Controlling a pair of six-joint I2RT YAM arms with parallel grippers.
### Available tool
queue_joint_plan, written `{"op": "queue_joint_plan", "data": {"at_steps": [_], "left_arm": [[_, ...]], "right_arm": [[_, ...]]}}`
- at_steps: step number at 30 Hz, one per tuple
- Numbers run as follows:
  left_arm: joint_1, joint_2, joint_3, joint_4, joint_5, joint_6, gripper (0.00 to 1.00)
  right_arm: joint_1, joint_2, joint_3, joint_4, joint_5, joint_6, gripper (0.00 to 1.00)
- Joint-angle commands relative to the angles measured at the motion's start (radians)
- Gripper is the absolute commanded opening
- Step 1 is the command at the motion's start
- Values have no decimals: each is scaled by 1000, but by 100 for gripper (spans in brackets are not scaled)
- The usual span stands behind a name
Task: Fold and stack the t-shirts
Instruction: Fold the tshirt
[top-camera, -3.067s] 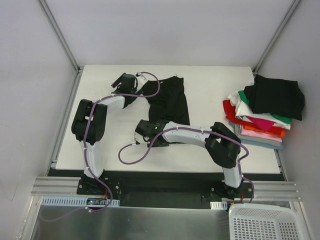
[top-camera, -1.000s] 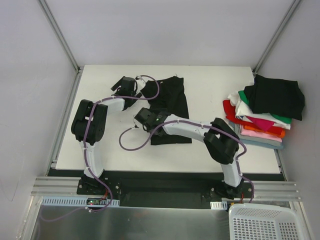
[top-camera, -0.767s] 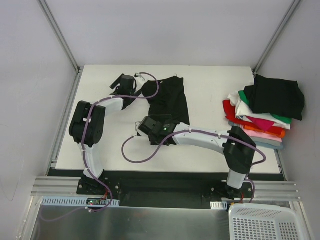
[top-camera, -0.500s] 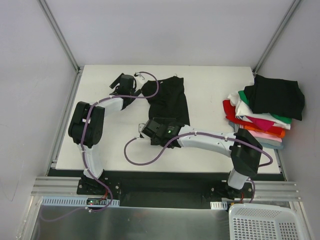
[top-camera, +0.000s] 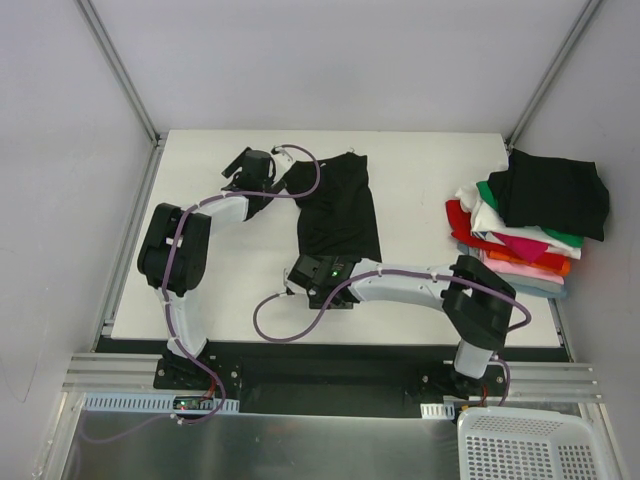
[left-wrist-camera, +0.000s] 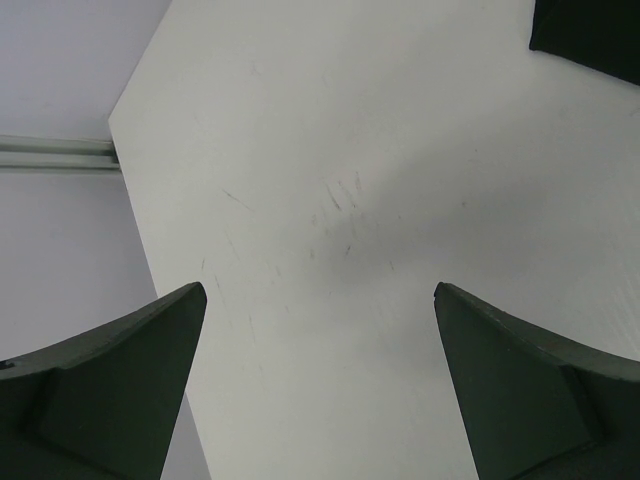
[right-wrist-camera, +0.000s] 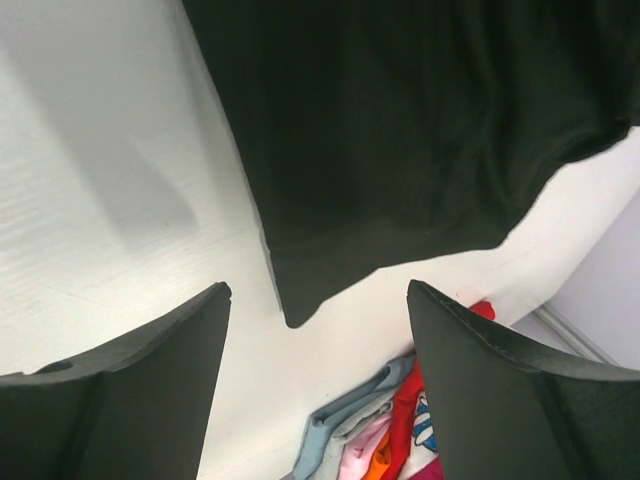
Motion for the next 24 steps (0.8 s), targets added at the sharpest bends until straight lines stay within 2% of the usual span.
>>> {"op": "queue_joint_plan", "data": {"at_steps": [1, 24], "left_arm": [[-9, -28, -5, 3, -16, -25, 99], [-23, -45, -44, 24, -8, -14, 100]], "right_arm": [[-4, 24, -4, 21, -60, 19, 76], [-160, 165, 52, 44, -170, -75, 75]]}}
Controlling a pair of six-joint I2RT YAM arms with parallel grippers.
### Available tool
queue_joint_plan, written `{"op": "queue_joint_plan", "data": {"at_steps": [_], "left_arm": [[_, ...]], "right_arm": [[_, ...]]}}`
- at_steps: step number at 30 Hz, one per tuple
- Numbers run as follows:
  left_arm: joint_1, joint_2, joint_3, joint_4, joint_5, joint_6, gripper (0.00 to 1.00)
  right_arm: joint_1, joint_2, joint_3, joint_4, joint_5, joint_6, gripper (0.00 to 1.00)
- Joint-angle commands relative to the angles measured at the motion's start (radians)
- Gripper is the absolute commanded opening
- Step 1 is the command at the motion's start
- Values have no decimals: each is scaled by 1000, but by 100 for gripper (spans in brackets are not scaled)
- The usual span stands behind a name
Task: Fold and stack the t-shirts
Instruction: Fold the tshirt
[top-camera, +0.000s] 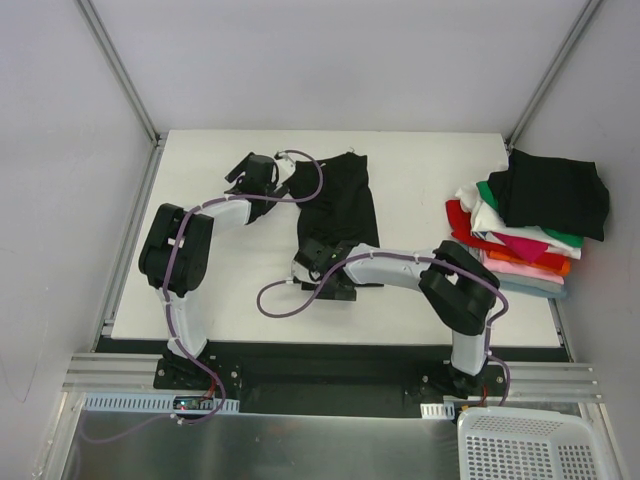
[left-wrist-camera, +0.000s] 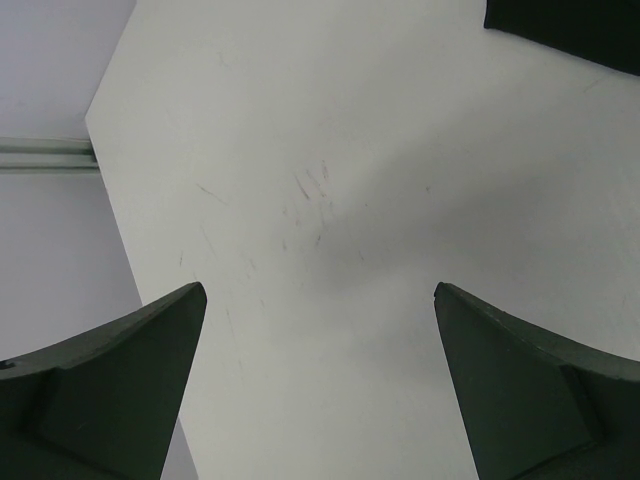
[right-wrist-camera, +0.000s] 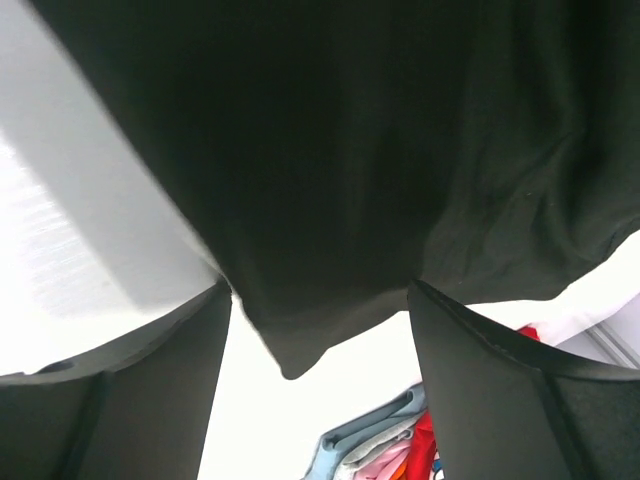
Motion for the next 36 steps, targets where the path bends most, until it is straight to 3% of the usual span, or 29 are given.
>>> {"op": "queue_joint_plan", "data": {"at_steps": [1, 11, 16, 20, 29, 36], "left_arm": [[-4, -47, -18, 23, -9, -2, 99], [-4, -56, -19, 26, -15, 5, 99], [-4, -65, -22, 24, -14, 8, 99], [-3, -71, -21, 24, -18, 15, 99], [-4, -85, -21, 24, -24, 26, 99], [-4, -70, -18, 32, -35, 32, 99]], "right_arm": [[-37, 41, 33, 13, -62, -34, 75], [-73, 67, 68, -12, -155, -84, 75], [-80, 78, 78, -29, -198, -101, 70], [-82, 95, 93, -58, -237, -120, 57], [-82, 86, 104, -110, -266, -124, 5], [7, 9, 50, -167, -283, -92, 1]]}}
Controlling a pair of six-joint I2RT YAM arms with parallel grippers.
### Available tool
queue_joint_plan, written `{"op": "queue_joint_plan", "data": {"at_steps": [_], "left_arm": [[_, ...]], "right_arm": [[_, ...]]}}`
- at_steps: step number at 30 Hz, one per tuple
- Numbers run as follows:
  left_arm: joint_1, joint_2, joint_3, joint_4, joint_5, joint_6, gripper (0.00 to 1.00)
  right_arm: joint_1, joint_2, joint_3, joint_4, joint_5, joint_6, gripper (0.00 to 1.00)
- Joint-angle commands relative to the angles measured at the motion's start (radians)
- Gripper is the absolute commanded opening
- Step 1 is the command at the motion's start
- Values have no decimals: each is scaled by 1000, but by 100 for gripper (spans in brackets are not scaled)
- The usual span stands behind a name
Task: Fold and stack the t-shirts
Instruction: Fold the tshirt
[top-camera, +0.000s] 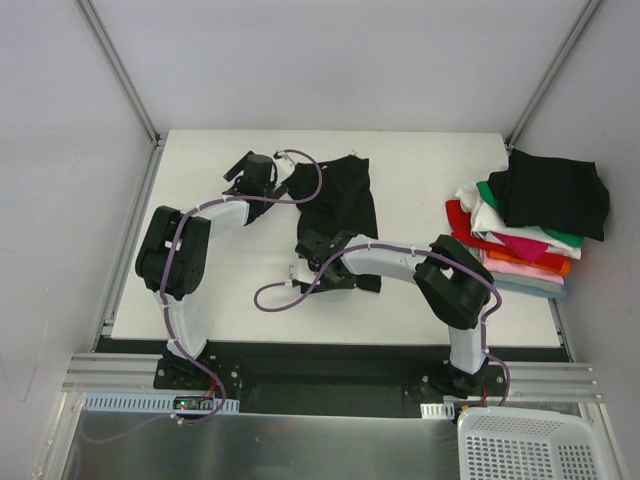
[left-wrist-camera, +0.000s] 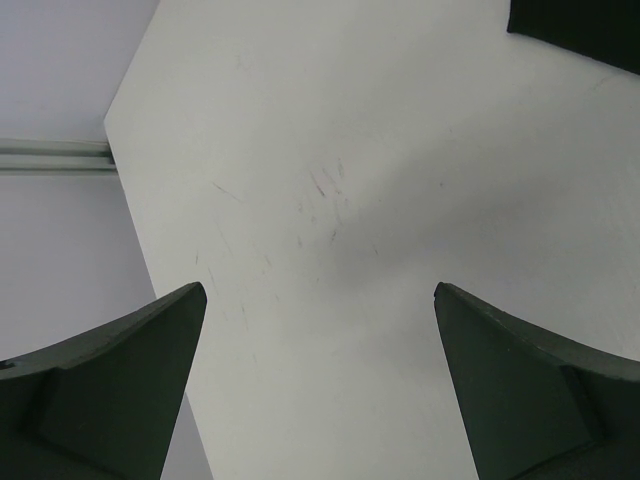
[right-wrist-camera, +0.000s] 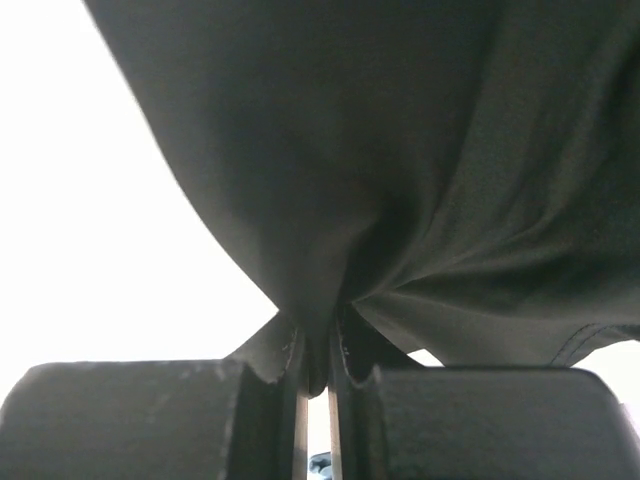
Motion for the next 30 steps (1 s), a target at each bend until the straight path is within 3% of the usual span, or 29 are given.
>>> {"op": "queue_joint_plan", "data": {"at_steps": [1, 18, 30], "left_arm": [[-4, -38, 2, 31, -32, 9, 99], [-4, 8, 13, 51, -44, 17, 99], [0, -2, -15, 78, -55, -3, 99]], "right_arm": [[83, -70, -51, -85, -94, 42, 1], [383, -257, -68, -238, -184, 128, 1], [374, -269, 34, -243, 127, 139, 1]]}}
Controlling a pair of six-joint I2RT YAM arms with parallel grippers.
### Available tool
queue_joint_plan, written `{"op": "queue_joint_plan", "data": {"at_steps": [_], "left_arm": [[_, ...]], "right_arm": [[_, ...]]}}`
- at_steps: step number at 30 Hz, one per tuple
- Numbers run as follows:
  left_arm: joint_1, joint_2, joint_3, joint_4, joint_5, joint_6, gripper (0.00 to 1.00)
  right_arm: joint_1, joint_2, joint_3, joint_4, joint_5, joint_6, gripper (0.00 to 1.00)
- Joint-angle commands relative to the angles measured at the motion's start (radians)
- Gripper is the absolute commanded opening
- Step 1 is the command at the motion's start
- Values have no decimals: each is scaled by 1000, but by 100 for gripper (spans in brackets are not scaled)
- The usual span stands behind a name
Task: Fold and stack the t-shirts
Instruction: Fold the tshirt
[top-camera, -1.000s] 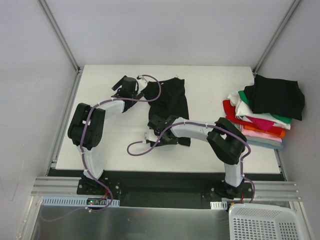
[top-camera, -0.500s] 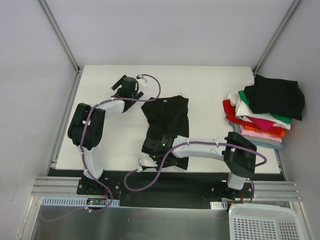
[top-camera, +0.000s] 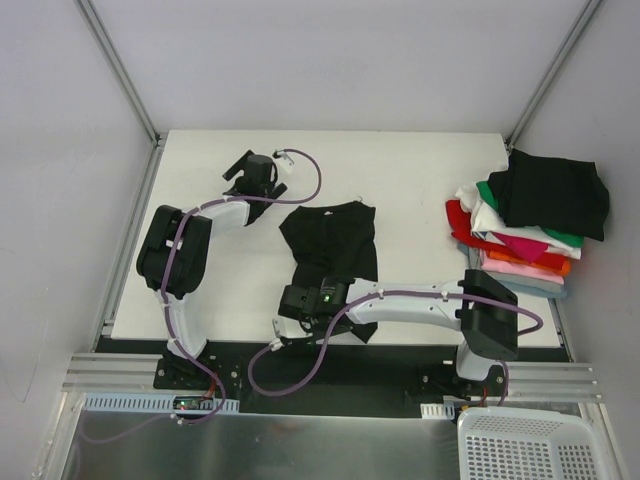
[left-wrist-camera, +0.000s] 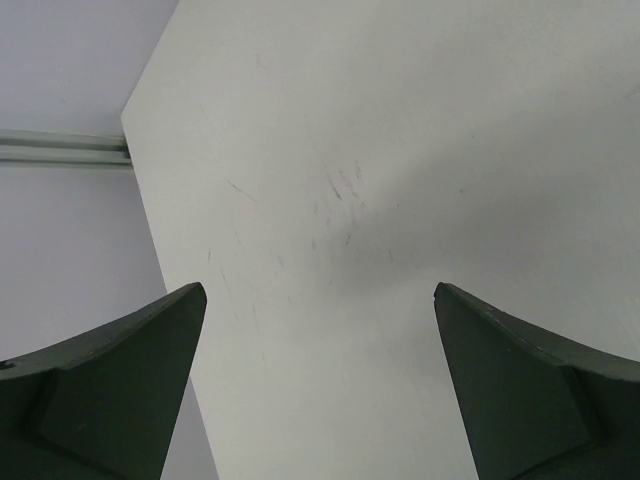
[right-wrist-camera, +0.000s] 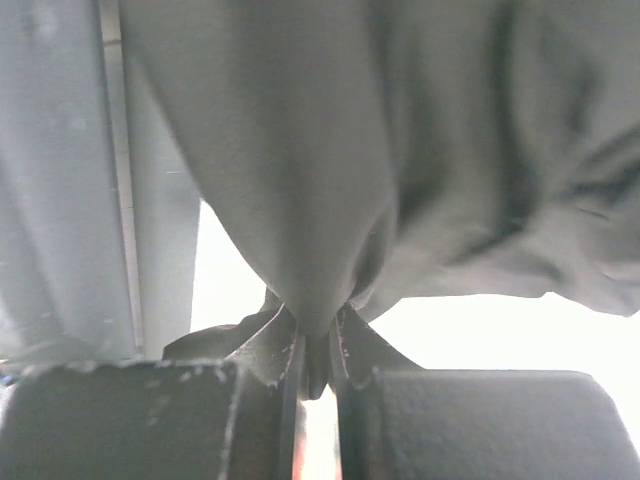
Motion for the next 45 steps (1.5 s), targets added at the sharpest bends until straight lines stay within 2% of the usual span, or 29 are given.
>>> {"op": "queue_joint_plan", "data": {"at_steps": [1, 17, 33, 45], "left_arm": [[1, -12, -14, 42, -22, -13, 99], [5, -22, -33, 59, -23, -7, 99], [12, -41, -50, 74, -28, -1, 99], [18, -38, -56, 83, -28, 7, 99]], "right_arm": [[-15, -55, 94, -27, 175, 15, 1], [-153, -41, 256, -55, 362, -60, 1], [-389, 213, 460, 17, 307, -217, 1], [-453, 335, 591, 46, 301, -281, 1]]}}
